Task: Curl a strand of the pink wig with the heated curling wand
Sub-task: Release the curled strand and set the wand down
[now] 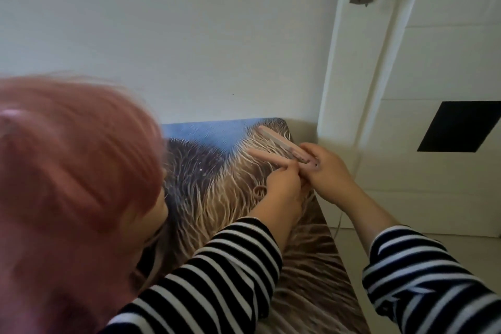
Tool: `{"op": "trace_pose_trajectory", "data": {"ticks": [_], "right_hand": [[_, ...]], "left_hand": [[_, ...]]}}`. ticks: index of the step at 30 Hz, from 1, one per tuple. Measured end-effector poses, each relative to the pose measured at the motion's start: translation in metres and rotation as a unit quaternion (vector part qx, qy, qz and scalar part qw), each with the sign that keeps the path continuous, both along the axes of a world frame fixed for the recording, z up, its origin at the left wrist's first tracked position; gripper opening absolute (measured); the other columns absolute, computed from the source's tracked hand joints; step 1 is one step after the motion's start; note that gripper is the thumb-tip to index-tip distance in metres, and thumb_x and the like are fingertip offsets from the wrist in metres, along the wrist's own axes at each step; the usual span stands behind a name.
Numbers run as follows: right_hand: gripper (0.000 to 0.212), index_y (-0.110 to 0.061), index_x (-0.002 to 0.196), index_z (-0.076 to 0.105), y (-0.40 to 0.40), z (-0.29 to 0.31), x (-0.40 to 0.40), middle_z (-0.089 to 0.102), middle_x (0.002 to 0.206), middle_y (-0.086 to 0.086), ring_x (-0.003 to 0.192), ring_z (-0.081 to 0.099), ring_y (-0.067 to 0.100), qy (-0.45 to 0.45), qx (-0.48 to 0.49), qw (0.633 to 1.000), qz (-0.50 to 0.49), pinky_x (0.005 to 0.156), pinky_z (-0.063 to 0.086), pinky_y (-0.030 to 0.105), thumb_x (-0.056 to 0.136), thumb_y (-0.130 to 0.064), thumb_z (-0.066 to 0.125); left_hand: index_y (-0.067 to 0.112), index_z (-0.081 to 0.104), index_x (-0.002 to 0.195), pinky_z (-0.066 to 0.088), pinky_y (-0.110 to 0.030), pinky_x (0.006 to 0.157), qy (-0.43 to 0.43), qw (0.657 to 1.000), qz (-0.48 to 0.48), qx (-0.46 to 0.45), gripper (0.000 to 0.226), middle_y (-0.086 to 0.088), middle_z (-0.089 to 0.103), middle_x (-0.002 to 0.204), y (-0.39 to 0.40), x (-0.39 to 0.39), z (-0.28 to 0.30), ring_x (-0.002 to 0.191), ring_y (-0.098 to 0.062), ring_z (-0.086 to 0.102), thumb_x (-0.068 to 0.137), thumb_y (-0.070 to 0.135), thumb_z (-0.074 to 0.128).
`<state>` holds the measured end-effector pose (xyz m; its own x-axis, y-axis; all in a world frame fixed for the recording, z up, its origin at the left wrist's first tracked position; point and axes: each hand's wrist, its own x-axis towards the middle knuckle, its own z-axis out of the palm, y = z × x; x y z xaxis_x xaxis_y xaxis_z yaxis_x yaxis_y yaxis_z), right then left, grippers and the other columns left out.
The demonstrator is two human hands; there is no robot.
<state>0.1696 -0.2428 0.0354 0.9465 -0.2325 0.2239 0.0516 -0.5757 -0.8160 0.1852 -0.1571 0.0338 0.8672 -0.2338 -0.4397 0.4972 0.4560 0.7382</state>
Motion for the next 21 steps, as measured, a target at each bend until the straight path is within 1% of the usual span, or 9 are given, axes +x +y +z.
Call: {"op": "trace_pose_trajectory", "data": {"ticks": [2,5,9,12,14,16,17,19,21], "right_hand": [[0.036,-0.022,0.119,0.056,-0.002,-0.005,0.020,0.063,0.106,-0.002,0.091,0.058,0.014,0.003,0.012,1.000,0.005,0.069,0.042,0.018,0.083,-0.016,0.059],[0.032,-0.023,0.114,0.055,-0.002,-0.010,0.046,0.060,0.100,-0.004,0.088,0.057,0.014,-0.002,0.011,1.000,0.010,0.073,0.042,0.024,0.083,-0.015,0.057],[0.022,-0.026,0.107,0.056,0.000,-0.015,0.078,0.058,0.094,-0.007,0.086,0.056,0.014,-0.007,0.001,1.000,0.030,0.067,0.041,0.023,0.086,-0.018,0.056],[0.021,-0.023,0.106,0.058,0.002,-0.018,0.102,0.064,0.098,-0.001,0.087,0.059,0.017,-0.009,-0.023,0.999,0.037,0.070,0.044,0.028,0.086,-0.019,0.055],[0.022,-0.022,0.107,0.058,0.003,-0.022,0.116,0.065,0.098,0.000,0.087,0.060,0.019,-0.007,-0.023,0.999,0.042,0.074,0.045,0.031,0.085,-0.020,0.055],[0.020,-0.023,0.105,0.058,0.004,-0.028,0.128,0.066,0.095,-0.001,0.084,0.061,0.017,-0.002,-0.019,0.998,0.052,0.073,0.047,0.031,0.085,-0.024,0.055],[0.020,-0.024,0.104,0.059,0.004,-0.030,0.134,0.066,0.093,-0.001,0.082,0.061,0.016,-0.001,-0.020,0.998,0.058,0.072,0.048,0.031,0.085,-0.025,0.054],[0.020,-0.024,0.102,0.060,0.005,-0.033,0.143,0.067,0.090,-0.001,0.081,0.061,0.016,0.000,-0.026,0.997,0.068,0.073,0.050,0.033,0.083,-0.027,0.055],[0.020,-0.024,0.100,0.061,0.005,-0.036,0.153,0.067,0.090,-0.001,0.081,0.061,0.017,0.003,-0.033,0.997,0.075,0.072,0.049,0.034,0.082,-0.029,0.055]], "left_hand": [[0.003,0.059,0.110,0.054,-0.028,0.052,0.002,1.000,0.012,0.019,0.023,-0.014,0.069,0.083,-0.001,0.018,-0.004,0.069,-0.023,0.067,0.094,0.015,0.047],[0.001,0.060,0.104,0.054,-0.027,0.049,0.000,0.998,0.027,0.062,0.019,-0.014,0.069,0.080,-0.001,0.046,-0.007,0.060,-0.020,0.067,0.092,0.012,0.050],[0.002,0.057,0.101,0.055,-0.033,0.066,-0.012,0.991,0.026,0.129,0.017,-0.010,0.065,0.084,0.001,0.083,-0.012,0.066,-0.020,0.063,0.091,0.014,0.052],[0.007,0.054,0.098,0.052,-0.028,0.059,-0.036,0.985,0.020,0.166,0.013,-0.006,0.061,0.084,0.004,0.105,-0.015,0.070,-0.019,0.061,0.089,0.016,0.054],[0.000,0.056,0.104,0.050,-0.027,0.050,-0.013,0.985,0.031,0.168,0.018,-0.010,0.066,0.092,0.006,0.118,-0.015,0.061,-0.018,0.060,0.090,0.012,0.050],[-0.004,0.056,0.111,0.048,-0.025,0.039,0.020,0.986,0.054,0.159,0.025,-0.015,0.069,0.098,0.007,0.133,-0.016,0.048,-0.018,0.058,0.092,0.007,0.044],[-0.005,0.057,0.110,0.046,-0.022,0.035,0.015,0.983,0.060,0.171,0.024,-0.014,0.068,0.092,0.007,0.138,-0.016,0.042,-0.017,0.057,0.092,0.005,0.044],[-0.004,0.059,0.105,0.046,-0.020,0.033,0.005,0.981,0.051,0.189,0.021,-0.014,0.065,0.077,0.009,0.144,-0.017,0.034,-0.016,0.056,0.089,0.002,0.048],[-0.004,0.061,0.105,0.050,-0.024,0.036,0.010,0.980,0.044,0.195,0.022,-0.016,0.067,0.075,0.012,0.152,-0.018,0.038,-0.018,0.061,0.085,0.000,0.052]]}}
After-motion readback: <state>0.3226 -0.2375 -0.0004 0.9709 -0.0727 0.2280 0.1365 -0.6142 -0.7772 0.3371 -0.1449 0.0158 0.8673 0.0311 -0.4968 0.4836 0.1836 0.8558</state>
